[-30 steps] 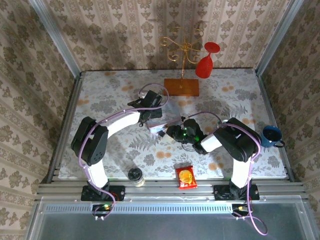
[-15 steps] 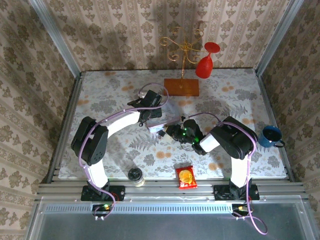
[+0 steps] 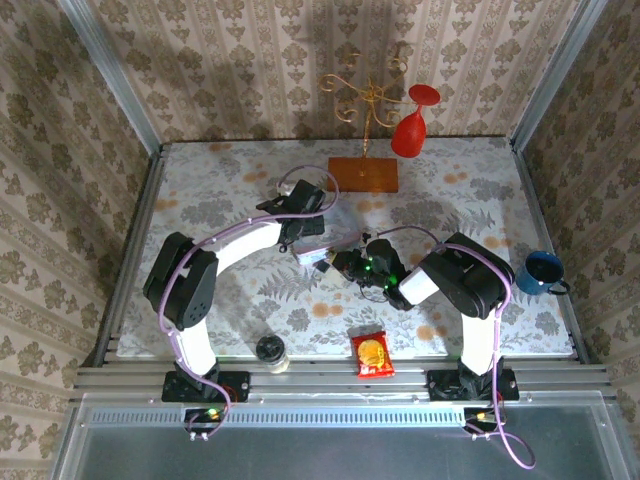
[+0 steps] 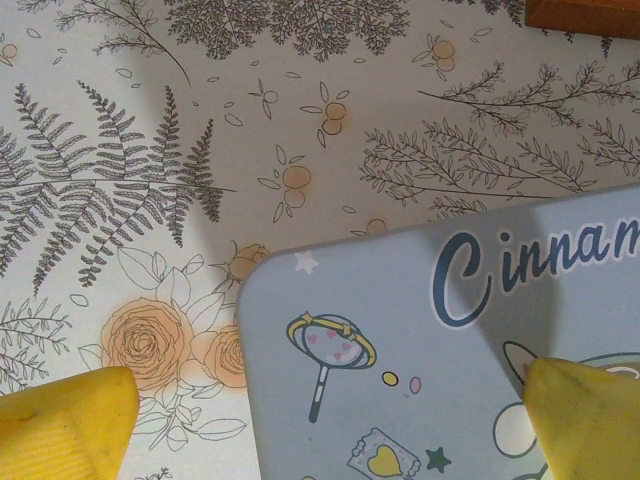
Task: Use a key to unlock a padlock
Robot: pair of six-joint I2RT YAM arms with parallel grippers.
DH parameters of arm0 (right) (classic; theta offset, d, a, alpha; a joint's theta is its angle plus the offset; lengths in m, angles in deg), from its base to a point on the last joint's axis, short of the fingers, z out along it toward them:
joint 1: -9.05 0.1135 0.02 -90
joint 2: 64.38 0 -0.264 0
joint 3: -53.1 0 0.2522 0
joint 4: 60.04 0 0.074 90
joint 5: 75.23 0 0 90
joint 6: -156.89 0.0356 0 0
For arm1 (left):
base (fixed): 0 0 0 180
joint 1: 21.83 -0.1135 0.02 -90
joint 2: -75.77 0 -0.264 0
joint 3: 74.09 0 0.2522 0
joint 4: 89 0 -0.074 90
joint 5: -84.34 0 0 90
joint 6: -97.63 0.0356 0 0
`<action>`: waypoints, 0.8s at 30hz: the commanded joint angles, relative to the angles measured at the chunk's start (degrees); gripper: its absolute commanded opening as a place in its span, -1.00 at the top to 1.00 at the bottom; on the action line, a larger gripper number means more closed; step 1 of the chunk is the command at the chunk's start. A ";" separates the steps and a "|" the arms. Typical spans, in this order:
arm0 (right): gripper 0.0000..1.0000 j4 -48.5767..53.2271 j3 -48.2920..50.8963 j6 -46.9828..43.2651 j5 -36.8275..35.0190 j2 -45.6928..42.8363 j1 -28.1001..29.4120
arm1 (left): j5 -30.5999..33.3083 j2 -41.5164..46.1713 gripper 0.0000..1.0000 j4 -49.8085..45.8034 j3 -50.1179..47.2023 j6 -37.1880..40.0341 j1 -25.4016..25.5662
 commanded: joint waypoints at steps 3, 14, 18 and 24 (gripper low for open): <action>1.00 -0.38 0.18 2.75 -3.60 -0.07 0.33 | 0.42 -1.51 -1.00 -3.80 0.40 -0.67 0.72; 1.00 1.82 0.99 3.40 -6.13 -2.19 -0.11 | -0.46 -1.75 -1.00 -4.73 -0.69 -2.64 0.73; 1.00 1.39 1.13 4.42 -6.44 -2.27 -0.11 | -0.82 -2.08 -1.00 -4.90 -0.70 -3.11 0.69; 1.00 1.47 1.14 5.03 -7.14 -2.36 -0.37 | -0.83 -2.45 -1.00 -5.17 -0.45 -3.18 0.66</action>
